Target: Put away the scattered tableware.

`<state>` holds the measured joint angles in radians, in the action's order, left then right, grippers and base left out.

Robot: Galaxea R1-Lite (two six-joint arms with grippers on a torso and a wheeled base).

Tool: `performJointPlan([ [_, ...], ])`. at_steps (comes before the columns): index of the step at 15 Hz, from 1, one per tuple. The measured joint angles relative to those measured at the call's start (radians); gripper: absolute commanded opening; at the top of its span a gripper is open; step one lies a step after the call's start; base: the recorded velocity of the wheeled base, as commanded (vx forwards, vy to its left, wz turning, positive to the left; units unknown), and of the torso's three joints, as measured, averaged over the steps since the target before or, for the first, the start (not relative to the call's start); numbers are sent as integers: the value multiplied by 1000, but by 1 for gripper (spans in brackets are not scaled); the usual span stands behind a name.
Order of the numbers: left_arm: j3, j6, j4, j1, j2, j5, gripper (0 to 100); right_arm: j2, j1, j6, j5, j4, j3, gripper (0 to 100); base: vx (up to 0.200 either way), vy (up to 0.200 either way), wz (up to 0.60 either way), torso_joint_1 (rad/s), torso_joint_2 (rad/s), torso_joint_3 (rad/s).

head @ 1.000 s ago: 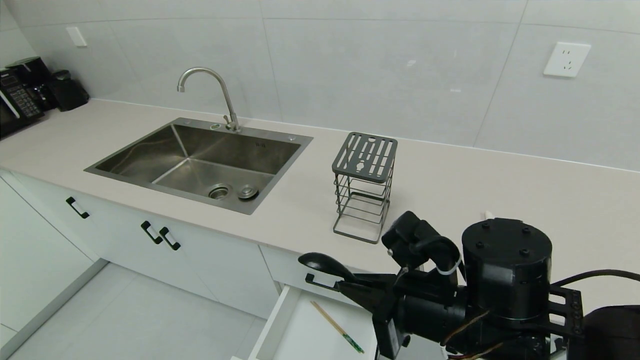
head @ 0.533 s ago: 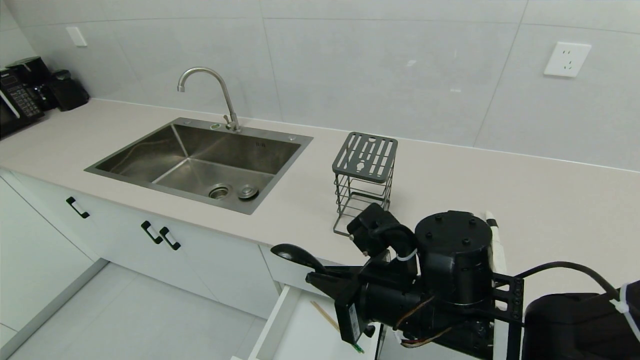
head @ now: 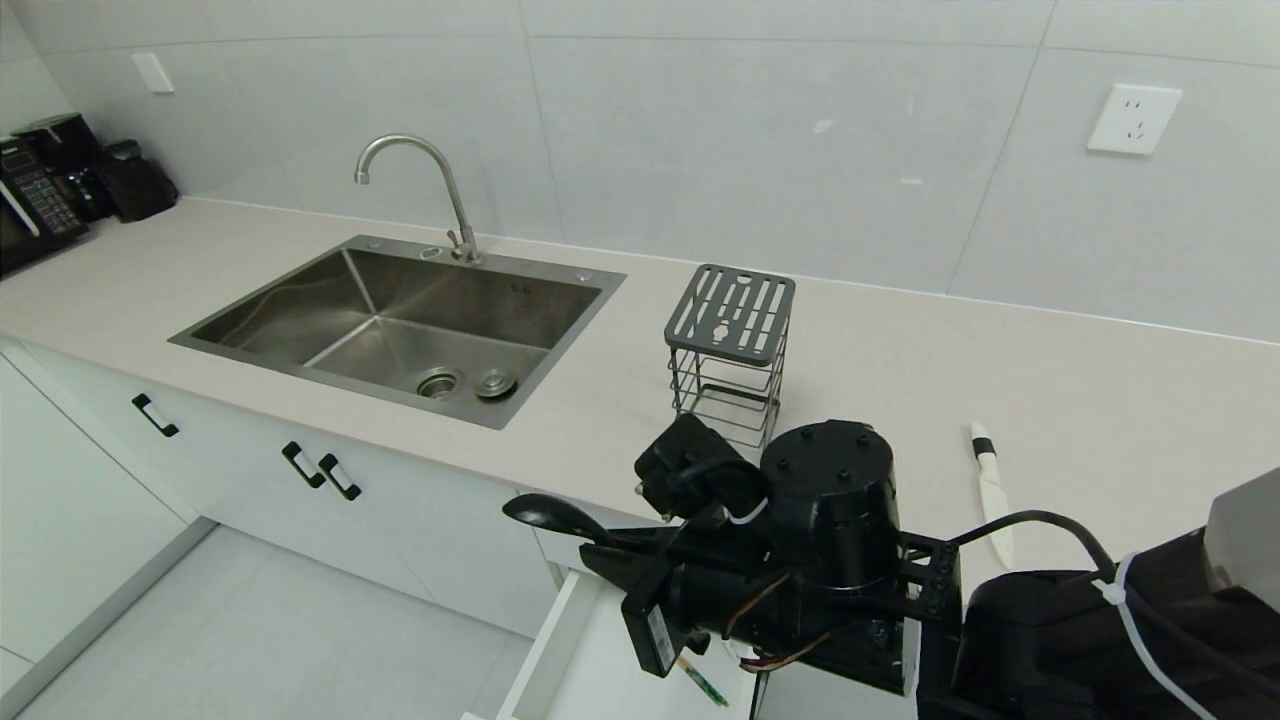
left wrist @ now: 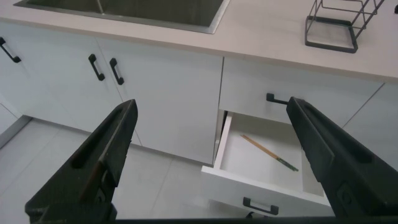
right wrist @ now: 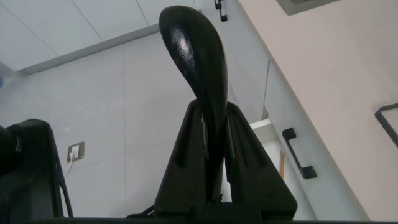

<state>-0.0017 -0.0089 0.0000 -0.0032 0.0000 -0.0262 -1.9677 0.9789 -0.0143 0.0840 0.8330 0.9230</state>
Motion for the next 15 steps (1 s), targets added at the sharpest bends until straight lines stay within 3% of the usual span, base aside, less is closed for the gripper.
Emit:
performJointPlan([
  [4, 0, 0, 0, 0, 0, 0, 100, 13, 13, 15, -9, -4, 2, 0, 0, 0, 0, 0, 0, 0],
  [9, 0, 0, 0, 0, 0, 0, 100, 22, 38, 121, -168, -92, 85, 0, 0, 0, 0, -60, 116, 59],
  [15, 0, 0, 0, 0, 0, 0, 100, 20, 41, 140, -169, -85, 97, 0, 0, 0, 0, -97, 203, 101],
])
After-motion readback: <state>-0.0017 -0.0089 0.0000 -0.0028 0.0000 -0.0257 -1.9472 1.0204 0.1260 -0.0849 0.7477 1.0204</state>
